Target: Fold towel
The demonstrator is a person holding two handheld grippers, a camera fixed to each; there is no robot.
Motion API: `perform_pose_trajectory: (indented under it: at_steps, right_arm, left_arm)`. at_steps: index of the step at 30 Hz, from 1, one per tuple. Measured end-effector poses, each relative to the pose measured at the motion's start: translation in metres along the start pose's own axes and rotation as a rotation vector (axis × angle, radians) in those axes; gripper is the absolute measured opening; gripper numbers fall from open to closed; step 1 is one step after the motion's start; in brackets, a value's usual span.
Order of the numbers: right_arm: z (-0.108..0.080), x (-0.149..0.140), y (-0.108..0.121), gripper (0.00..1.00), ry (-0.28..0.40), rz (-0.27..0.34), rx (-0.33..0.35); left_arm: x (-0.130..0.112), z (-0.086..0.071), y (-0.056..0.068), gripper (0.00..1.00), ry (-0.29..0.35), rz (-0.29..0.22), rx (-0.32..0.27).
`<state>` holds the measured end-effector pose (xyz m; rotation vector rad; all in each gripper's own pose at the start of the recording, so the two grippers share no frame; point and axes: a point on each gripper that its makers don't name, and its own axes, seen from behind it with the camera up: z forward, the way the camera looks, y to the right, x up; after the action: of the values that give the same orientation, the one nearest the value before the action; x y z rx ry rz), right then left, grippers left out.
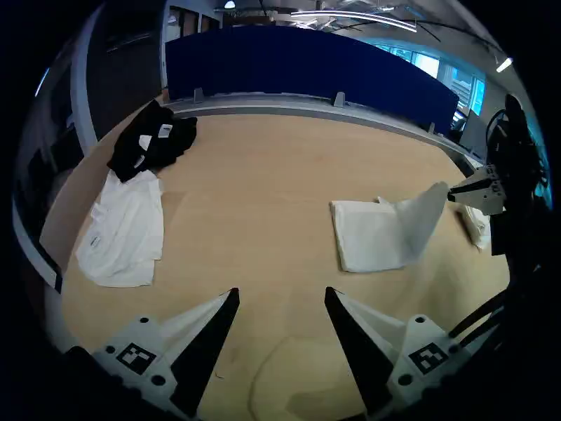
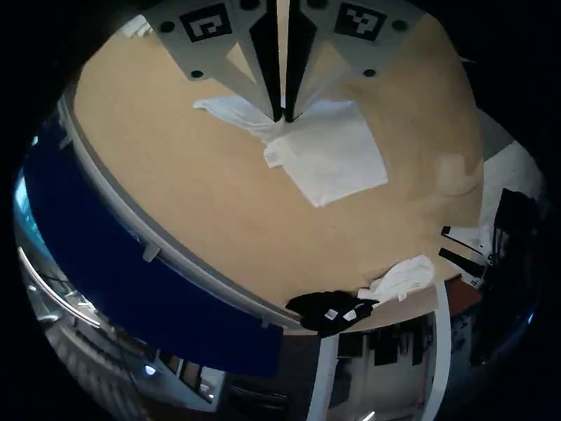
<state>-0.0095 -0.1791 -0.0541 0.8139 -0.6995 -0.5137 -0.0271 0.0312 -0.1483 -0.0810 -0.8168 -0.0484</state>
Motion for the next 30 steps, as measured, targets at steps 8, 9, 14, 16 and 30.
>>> perform_pose_trajectory:
  at_steps: [8, 9, 14, 16, 30]
  right_arm:
    - [0.022, 0.027, -0.019, 0.04, 0.009, -0.045, 0.047]
    - [0.025, 0.031, -0.023, 0.04, 0.011, -0.052, 0.056]
    - [0.047, 0.045, -0.054, 0.04, 0.01, -0.097, 0.112]
    - [0.058, 0.048, -0.067, 0.04, 0.007, -0.111, 0.137]
    - [0.129, 0.033, -0.13, 0.04, -0.076, -0.122, 0.259]
  left_arm:
    - [0.002, -0.017, -0.014, 0.9, 0.019, -0.005, 0.023]
    - [0.002, -0.021, -0.016, 0.9, 0.022, -0.007, 0.026]
    - [0.002, -0.038, -0.025, 0.9, 0.038, -0.02, 0.039]
    - [0.001, -0.044, -0.03, 0.9, 0.044, -0.025, 0.047]
    - [-0.011, -0.061, -0.048, 0.9, 0.062, -0.066, 0.081]
